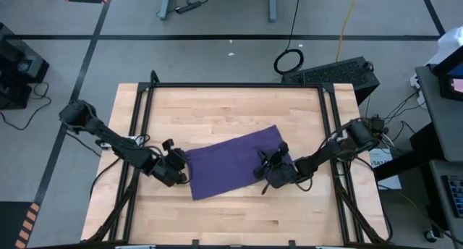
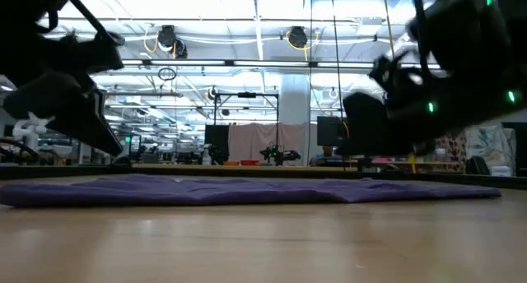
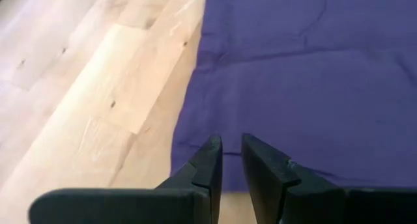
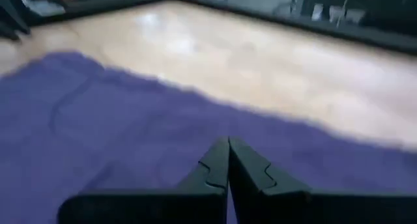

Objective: Roll towel
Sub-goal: Roll the purple towel

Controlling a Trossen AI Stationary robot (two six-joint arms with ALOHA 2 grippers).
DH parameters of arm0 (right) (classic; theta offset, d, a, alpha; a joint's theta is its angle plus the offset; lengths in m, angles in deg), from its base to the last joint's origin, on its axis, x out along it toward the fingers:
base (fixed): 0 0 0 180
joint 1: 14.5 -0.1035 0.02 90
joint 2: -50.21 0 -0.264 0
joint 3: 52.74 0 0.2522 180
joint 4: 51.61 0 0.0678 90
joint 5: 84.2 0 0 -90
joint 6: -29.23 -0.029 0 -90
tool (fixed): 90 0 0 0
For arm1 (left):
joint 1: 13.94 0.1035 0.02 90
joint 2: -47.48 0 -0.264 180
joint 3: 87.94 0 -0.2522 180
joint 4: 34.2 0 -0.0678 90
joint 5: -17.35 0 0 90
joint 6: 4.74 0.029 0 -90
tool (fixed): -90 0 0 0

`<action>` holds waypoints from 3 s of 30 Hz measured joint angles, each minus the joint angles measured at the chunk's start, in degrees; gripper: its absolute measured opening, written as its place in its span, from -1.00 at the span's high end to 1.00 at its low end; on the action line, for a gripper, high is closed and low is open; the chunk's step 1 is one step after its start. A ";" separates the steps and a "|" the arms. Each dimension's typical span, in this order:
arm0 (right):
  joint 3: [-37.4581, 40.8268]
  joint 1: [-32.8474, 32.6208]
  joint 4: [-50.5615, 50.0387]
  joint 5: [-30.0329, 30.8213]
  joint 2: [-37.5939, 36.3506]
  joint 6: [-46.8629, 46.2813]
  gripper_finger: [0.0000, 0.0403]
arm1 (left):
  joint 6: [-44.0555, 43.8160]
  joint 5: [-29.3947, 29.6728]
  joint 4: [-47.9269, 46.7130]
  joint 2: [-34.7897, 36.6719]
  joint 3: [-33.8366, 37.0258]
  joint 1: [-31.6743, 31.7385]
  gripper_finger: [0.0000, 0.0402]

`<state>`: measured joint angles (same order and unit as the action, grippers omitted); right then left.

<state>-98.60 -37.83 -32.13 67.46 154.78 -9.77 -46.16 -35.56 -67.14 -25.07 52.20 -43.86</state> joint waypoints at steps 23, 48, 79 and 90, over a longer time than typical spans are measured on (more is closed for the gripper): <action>-0.22 -0.22 -10.21 -6.80 5.09 -19.69 1.00 | -0.22 0.39 11.21 0.78 -0.09 1.30 0.66; -2.79 -9.83 -13.23 -15.60 0.81 -21.72 1.00 | 7.20 -14.61 21.51 -15.19 0.71 -5.28 0.66; -12.41 -7.68 -25.72 -22.45 1.51 -17.25 1.00 | -9.16 -3.66 1.52 -1.93 4.50 -4.75 0.66; -12.62 -11.20 -12.81 -20.53 9.66 -23.55 1.00 | -0.55 4.27 2.05 -6.41 5.17 6.26 0.66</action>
<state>-111.22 -49.03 -44.94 46.93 164.44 -33.32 -46.71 -31.29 -65.08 -31.48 57.37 -37.59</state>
